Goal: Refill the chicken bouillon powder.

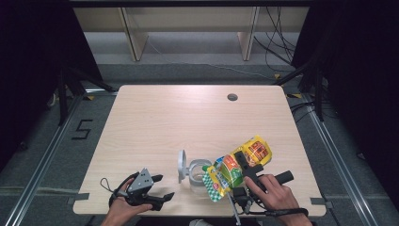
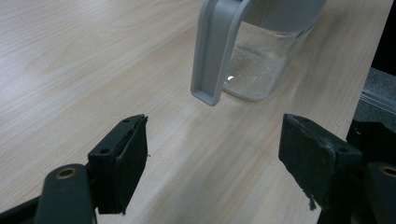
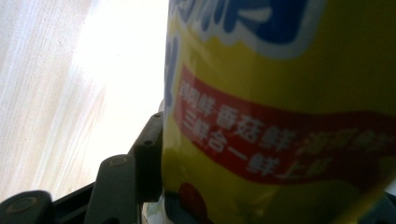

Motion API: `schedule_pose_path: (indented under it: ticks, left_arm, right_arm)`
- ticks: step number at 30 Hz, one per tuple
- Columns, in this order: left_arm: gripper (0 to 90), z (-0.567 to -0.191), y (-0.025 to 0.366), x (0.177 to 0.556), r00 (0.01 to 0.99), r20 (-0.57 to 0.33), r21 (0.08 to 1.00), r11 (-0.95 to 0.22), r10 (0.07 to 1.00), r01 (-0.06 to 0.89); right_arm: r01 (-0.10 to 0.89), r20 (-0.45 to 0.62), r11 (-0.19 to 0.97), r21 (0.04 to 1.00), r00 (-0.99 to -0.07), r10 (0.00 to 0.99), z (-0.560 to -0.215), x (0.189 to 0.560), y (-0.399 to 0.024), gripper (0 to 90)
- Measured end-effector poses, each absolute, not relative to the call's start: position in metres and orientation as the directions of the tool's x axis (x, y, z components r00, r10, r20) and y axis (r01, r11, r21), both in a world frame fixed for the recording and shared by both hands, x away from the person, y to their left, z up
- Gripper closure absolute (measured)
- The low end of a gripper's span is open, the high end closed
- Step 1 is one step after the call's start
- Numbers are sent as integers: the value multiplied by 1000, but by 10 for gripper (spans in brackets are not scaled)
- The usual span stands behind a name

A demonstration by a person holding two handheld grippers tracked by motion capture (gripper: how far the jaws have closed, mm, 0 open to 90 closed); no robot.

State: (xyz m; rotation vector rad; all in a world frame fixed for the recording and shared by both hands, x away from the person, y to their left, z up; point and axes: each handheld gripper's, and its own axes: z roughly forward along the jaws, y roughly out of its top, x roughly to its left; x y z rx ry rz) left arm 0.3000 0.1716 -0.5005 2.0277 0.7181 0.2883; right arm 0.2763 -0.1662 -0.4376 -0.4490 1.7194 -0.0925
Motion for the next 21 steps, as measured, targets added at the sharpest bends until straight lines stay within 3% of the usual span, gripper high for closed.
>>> schedule_pose_path:
  ticks: [6, 14, 21]
  left_arm:
    - [234, -500, 172, 300, 802, -75, 837, -400, 592, 373]
    - [235, -501, 172, 300, 802, -77, 841, -393, 593, 371]
    - [234, -500, 172, 301, 804, -74, 835, -404, 590, 373]
  right_arm:
    - [-274, -906, 886, -375, -94, -413, -433, 277, -163, 464]
    - [-254, -921, 906, -339, -105, -374, -436, 274, -165, 465]
    - [-267, -897, 876, -403, -76, -436, -433, 273, -163, 465]
